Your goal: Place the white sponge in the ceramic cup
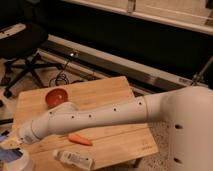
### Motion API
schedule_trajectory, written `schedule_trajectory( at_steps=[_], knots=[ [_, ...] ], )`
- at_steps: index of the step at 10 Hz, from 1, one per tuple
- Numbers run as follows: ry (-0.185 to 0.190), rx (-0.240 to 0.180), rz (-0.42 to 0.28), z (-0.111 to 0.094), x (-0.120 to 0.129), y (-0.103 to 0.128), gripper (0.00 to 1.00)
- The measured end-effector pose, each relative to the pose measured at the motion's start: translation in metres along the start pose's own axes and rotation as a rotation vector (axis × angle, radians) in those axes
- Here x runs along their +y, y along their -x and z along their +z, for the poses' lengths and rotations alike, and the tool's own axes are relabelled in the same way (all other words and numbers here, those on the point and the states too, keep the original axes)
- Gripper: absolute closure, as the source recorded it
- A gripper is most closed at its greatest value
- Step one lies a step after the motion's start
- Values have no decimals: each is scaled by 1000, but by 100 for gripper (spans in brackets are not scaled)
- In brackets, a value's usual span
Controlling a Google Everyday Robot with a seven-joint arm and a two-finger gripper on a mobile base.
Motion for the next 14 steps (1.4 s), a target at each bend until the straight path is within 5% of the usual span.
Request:
schedule_trajectory(
  at_steps=[4,9,14],
  knots=[
    [50,-53,-12,4,4,-6,100],
    [95,-12,-30,10,6,-28,96],
    [-4,49,-63,11,-24,-35,45]
  ],
)
